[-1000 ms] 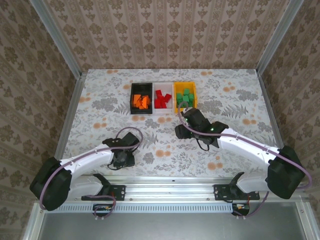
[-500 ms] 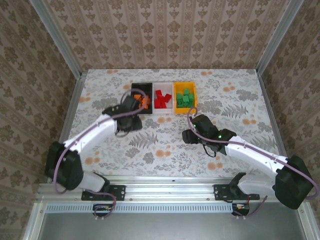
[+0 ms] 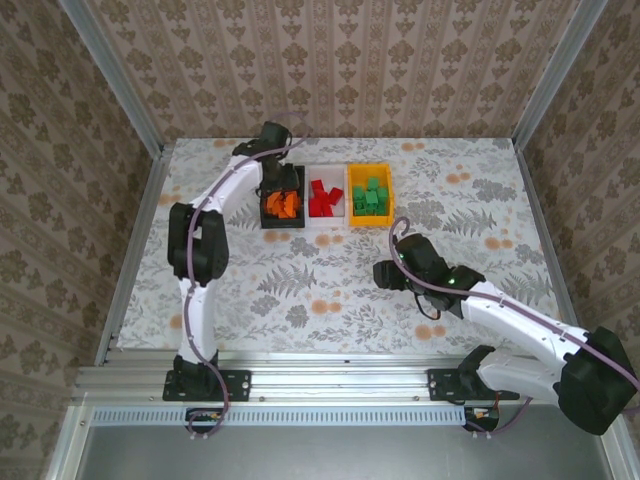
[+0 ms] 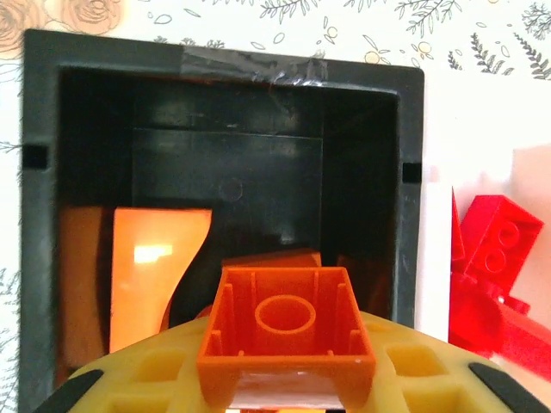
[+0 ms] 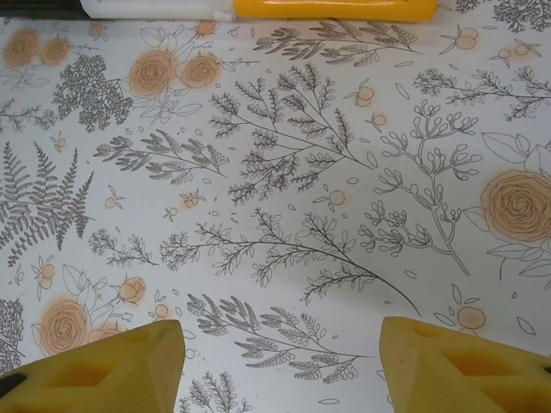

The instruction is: Sort the legos into containers by color

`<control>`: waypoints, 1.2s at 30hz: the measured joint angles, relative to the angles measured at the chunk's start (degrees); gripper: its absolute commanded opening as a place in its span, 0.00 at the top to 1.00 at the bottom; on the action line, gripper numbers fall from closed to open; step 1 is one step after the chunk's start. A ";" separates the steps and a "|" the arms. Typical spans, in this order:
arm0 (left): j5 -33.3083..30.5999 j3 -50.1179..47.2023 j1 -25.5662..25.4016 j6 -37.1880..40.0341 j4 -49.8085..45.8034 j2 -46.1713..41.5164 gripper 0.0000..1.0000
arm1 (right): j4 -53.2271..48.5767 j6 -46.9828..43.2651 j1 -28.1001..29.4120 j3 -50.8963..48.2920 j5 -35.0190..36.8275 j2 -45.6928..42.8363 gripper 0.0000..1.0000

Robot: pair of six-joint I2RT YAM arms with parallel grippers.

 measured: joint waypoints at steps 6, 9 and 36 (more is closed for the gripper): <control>0.00 3.78 0.00 1.25 -2.47 0.81 0.04 | -0.39 -0.33 -0.04 -0.13 -0.20 -1.68 0.34; 0.00 3.50 -0.02 1.46 -2.73 -0.52 0.00 | -1.09 -0.35 -0.09 -0.13 -0.20 -3.21 0.33; -36.44 -94.73 -6.80 19.17 37.27 -110.01 0.00 | 22.60 -16.24 -1.88 -9.44 17.88 -18.82 0.00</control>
